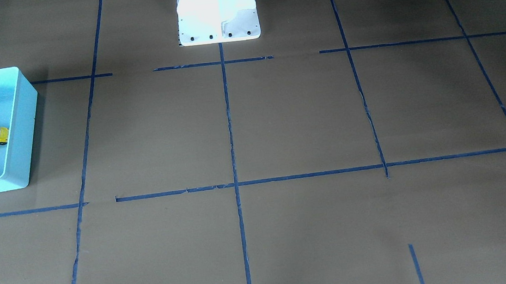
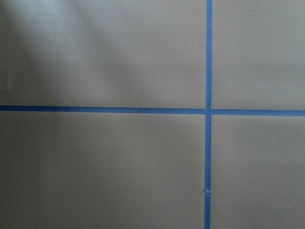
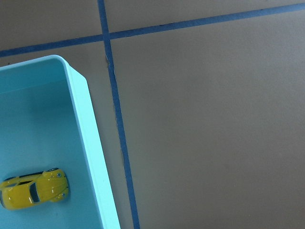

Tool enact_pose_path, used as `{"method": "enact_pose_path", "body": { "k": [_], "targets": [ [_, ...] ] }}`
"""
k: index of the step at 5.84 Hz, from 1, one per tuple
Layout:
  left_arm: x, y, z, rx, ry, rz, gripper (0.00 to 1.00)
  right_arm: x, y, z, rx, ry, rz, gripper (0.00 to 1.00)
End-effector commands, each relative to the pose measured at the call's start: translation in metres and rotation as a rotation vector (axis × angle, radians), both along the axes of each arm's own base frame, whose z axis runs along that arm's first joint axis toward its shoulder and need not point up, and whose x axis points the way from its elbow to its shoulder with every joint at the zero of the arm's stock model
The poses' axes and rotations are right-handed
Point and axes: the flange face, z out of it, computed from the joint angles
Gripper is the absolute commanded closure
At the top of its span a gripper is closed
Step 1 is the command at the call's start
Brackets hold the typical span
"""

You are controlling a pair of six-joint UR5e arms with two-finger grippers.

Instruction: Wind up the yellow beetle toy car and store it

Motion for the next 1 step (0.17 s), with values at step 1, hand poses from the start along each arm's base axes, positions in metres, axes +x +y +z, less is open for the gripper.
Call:
{"method": "enact_pose_path", "body": {
  "k": [1],
  "targets": [
    [0.0001, 0.0, 0.0, 0.0, 0.0, 0.0, 0.0, 0.0001, -0.0003, -0.0051, 0.011, 0.002, 0.0, 0.0]
  ]
}}
